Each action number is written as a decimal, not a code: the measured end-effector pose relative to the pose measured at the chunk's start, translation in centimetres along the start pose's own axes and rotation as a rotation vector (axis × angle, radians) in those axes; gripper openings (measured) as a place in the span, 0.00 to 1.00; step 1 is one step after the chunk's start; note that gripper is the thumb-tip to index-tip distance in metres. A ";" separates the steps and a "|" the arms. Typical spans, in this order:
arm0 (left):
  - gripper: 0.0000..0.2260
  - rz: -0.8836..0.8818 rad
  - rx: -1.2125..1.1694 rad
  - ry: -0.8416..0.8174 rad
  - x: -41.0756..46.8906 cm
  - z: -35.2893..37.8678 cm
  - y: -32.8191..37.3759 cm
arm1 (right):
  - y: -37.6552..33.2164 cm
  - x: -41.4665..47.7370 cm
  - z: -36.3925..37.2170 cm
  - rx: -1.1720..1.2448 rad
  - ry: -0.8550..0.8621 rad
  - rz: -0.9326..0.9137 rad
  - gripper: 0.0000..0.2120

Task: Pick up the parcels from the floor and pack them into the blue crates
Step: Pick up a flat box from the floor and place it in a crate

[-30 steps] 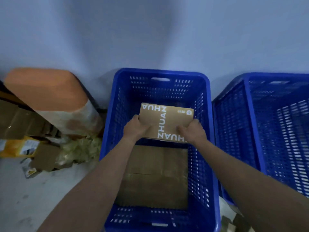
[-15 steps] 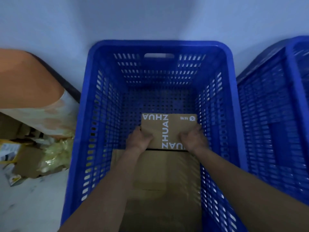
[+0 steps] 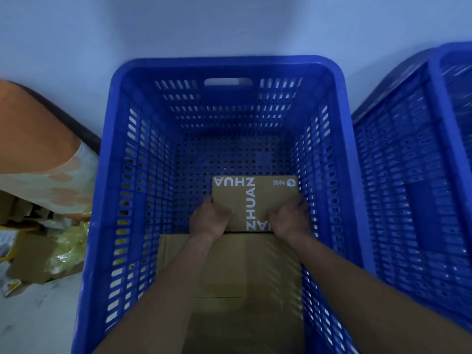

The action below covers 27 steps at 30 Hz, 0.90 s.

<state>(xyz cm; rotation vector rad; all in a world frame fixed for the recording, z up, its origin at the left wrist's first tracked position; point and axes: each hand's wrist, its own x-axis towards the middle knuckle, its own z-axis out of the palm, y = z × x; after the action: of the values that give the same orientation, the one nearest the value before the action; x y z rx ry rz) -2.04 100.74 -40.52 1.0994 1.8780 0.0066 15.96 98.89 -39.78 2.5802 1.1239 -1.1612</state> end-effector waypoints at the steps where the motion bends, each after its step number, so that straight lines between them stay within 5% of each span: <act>1: 0.25 0.002 0.000 -0.001 0.0 0.1 0.0 | 0.0 -0.4 0.1 -0.029 0.015 -0.007 0.44; 13: 0.29 -0.002 0.197 -0.241 -2.0 -0.7 1.6 | -0.1 -3.5 -1.7 -0.220 -0.139 -0.106 0.41; 20: 0.15 0.126 0.287 -0.205 -9.3 -4.8 4.2 | -0.8 -7.5 -7.9 -0.172 -0.333 -0.180 0.37; 22: 0.05 0.151 0.302 -0.144 -11.0 -6.3 4.9 | -0.8 -9.2 -10.0 -0.200 -0.356 -0.255 0.30; 27: 0.14 0.249 0.341 -0.062 -16.2 -8.9 7.8 | -0.6 -13.8 -14.8 -0.283 -0.233 -0.375 0.21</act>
<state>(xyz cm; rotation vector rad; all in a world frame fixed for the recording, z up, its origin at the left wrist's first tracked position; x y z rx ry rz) -0.39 97.95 -20.72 1.5427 1.7143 -0.2100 18.57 96.56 -19.89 2.0219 1.6227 -1.2230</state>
